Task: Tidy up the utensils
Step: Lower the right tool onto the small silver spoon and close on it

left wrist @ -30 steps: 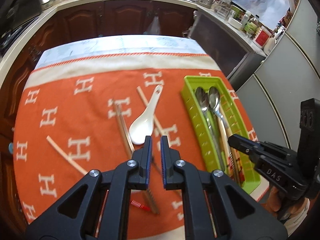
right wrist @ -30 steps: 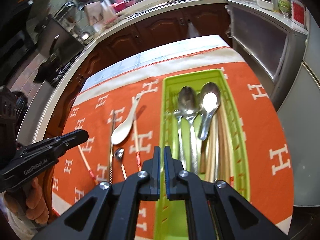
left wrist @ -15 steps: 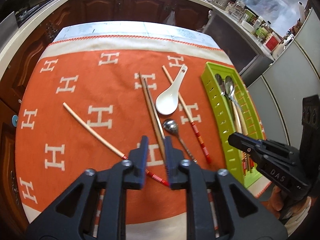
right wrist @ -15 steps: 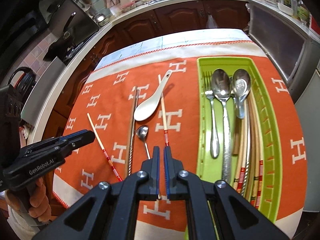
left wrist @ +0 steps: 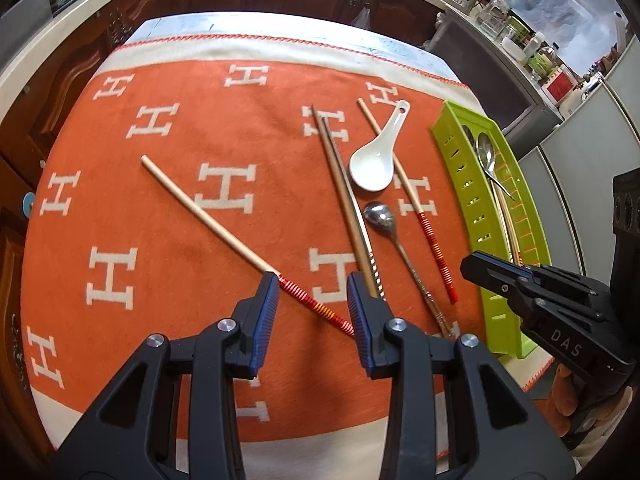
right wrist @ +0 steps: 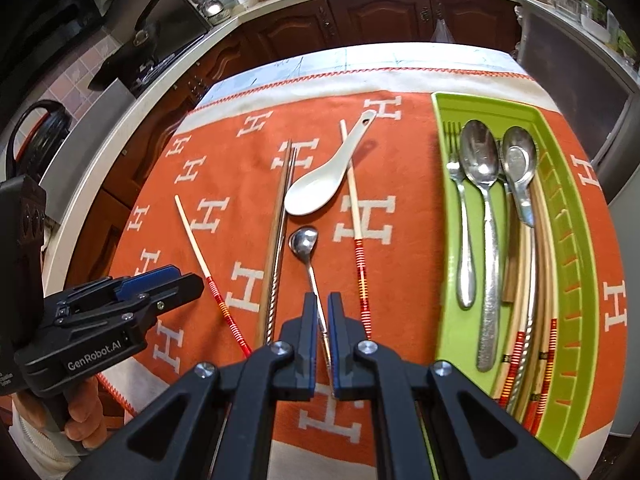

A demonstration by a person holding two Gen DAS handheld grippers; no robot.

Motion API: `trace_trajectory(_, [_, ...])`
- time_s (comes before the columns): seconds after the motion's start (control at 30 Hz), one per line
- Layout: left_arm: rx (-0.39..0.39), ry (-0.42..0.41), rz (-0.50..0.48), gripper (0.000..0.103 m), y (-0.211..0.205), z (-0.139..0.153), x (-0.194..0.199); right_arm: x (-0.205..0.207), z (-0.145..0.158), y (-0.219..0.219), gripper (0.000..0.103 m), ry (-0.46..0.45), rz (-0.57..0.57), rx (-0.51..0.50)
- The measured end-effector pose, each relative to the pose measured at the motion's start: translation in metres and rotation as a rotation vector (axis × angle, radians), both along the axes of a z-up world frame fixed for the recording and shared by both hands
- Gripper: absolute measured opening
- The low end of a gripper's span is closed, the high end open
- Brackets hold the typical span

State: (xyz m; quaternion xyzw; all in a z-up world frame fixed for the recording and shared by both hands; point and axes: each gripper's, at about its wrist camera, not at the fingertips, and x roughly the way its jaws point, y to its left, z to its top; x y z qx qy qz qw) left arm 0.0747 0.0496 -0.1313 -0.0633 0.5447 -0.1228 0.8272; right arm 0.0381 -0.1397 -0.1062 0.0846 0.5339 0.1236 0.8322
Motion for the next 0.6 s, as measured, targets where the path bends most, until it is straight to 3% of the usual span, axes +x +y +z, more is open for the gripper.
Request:
trace_trajectory(0.5, [-0.041,0.035,0.026,0.032,0.02,-0.017,0.001,0.018,-0.022,0.026,0.005,0.028,0.035,-0.05])
trace_trajectory(0.6, [-0.049,0.041,0.029,0.032,0.023,-0.02,0.003,0.021,-0.024,0.031,0.014,0.022,0.042,-0.068])
